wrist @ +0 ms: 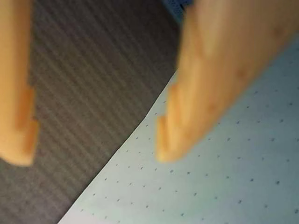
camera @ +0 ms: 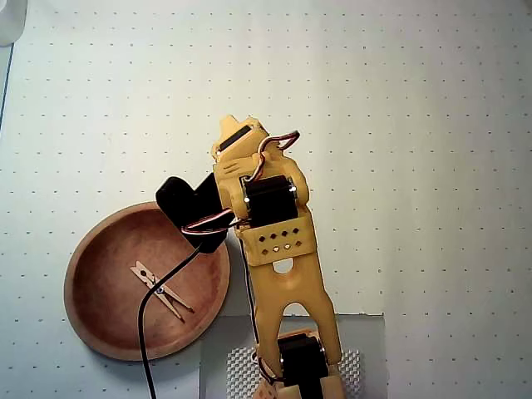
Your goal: Grasp a clothespin and put it in the bowl.
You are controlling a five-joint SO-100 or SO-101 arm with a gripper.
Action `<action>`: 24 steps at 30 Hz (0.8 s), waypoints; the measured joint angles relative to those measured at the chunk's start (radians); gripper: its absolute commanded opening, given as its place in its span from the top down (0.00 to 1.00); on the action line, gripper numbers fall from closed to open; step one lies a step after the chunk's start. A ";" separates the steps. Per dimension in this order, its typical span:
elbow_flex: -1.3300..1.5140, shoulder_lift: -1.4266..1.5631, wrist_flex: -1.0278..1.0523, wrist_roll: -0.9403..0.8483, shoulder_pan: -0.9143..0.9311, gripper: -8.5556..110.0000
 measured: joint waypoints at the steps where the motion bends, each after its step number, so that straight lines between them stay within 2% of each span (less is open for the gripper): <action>1: 0.000 0.009 -0.006 0.008 0.005 0.95; 12: 0.006 0.227 -0.083 0.031 0.049 0.96; 24: 0.456 0.594 -0.368 0.207 0.204 0.96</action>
